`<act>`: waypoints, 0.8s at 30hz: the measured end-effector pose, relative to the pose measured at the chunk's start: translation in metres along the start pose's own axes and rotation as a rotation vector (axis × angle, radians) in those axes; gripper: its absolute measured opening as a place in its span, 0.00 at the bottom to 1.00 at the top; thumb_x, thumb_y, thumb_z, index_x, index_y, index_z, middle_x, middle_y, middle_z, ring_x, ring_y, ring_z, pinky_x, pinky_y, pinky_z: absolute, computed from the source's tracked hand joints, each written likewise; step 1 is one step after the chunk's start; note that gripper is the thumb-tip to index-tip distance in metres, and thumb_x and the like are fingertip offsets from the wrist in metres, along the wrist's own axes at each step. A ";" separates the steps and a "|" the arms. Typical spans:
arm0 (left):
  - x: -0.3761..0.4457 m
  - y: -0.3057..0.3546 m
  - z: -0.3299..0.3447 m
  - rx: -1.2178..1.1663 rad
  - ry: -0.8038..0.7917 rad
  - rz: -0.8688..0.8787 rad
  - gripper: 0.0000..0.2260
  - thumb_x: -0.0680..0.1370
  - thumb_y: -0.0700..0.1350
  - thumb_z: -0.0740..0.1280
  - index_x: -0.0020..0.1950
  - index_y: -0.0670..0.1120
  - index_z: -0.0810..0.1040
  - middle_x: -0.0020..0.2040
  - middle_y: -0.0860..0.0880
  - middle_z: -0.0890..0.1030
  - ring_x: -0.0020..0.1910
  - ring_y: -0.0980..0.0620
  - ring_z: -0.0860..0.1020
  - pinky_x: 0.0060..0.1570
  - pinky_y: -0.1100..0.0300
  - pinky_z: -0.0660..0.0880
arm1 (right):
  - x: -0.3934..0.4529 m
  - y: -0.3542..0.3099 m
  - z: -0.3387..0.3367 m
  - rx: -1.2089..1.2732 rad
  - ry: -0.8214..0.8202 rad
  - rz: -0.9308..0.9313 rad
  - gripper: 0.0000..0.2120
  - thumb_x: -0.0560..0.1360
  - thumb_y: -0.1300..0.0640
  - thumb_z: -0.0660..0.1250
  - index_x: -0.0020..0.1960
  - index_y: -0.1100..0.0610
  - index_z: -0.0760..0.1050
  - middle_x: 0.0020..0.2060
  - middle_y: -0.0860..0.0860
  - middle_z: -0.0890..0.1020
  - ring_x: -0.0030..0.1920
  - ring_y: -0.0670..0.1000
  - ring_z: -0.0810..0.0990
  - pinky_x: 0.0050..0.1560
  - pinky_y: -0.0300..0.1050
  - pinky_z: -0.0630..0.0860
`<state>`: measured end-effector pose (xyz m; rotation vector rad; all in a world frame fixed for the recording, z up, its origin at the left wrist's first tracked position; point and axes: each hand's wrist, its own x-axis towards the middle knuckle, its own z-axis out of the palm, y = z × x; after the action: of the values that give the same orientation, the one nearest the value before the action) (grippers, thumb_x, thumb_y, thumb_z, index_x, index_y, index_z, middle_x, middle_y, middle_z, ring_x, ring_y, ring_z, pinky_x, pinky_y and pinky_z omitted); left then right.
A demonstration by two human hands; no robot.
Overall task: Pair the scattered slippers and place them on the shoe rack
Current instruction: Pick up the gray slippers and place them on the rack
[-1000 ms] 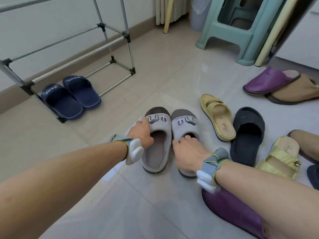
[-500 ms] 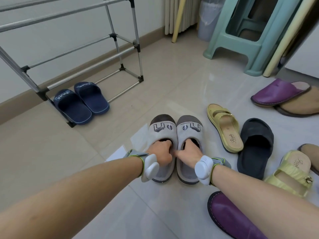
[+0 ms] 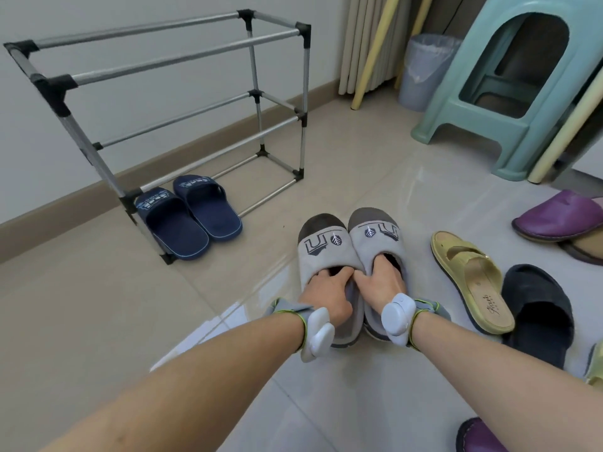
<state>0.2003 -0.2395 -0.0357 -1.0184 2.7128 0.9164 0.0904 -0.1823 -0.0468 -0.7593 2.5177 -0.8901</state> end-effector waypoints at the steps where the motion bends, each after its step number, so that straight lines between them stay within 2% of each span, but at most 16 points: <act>1: 0.003 -0.005 -0.012 -0.005 0.034 0.012 0.23 0.74 0.42 0.62 0.69 0.53 0.66 0.59 0.39 0.72 0.60 0.37 0.72 0.59 0.49 0.71 | 0.006 -0.015 -0.001 -0.007 0.005 -0.023 0.16 0.72 0.56 0.68 0.57 0.63 0.74 0.59 0.59 0.80 0.62 0.61 0.76 0.60 0.51 0.74; 5: 0.017 -0.023 -0.062 -0.022 0.130 0.002 0.26 0.73 0.43 0.64 0.70 0.54 0.65 0.59 0.39 0.71 0.59 0.38 0.72 0.57 0.49 0.72 | 0.031 -0.076 0.001 -0.001 0.003 -0.126 0.16 0.72 0.59 0.67 0.59 0.63 0.74 0.59 0.60 0.80 0.62 0.61 0.76 0.60 0.48 0.73; 9: 0.028 -0.040 -0.097 -0.049 0.177 -0.023 0.26 0.74 0.44 0.65 0.71 0.54 0.64 0.60 0.39 0.71 0.61 0.38 0.71 0.59 0.50 0.71 | 0.050 -0.121 0.009 -0.026 -0.017 -0.174 0.16 0.73 0.60 0.67 0.60 0.63 0.75 0.59 0.59 0.80 0.61 0.60 0.77 0.54 0.43 0.70; 14: 0.041 -0.070 -0.129 -0.060 0.206 -0.065 0.27 0.73 0.43 0.66 0.72 0.54 0.63 0.59 0.39 0.72 0.60 0.38 0.72 0.58 0.50 0.71 | 0.073 -0.167 0.025 -0.094 -0.094 -0.224 0.16 0.73 0.61 0.67 0.59 0.64 0.75 0.58 0.60 0.80 0.60 0.61 0.77 0.52 0.42 0.68; 20: 0.073 -0.099 -0.155 -0.122 0.203 -0.129 0.30 0.74 0.41 0.65 0.74 0.55 0.60 0.60 0.39 0.71 0.63 0.37 0.70 0.59 0.48 0.71 | 0.123 -0.208 0.048 -0.209 -0.203 -0.287 0.16 0.73 0.59 0.67 0.59 0.64 0.75 0.57 0.60 0.80 0.57 0.61 0.77 0.53 0.47 0.73; 24: 0.102 -0.117 -0.167 -0.116 0.226 -0.181 0.32 0.74 0.40 0.64 0.76 0.55 0.59 0.62 0.39 0.70 0.64 0.37 0.69 0.60 0.49 0.71 | 0.163 -0.221 0.073 -0.207 -0.259 -0.327 0.15 0.74 0.59 0.67 0.58 0.63 0.75 0.56 0.59 0.80 0.56 0.60 0.78 0.50 0.45 0.70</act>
<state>0.2138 -0.4620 0.0116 -1.4451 2.7085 0.9903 0.0782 -0.4581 0.0207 -1.2913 2.3132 -0.5837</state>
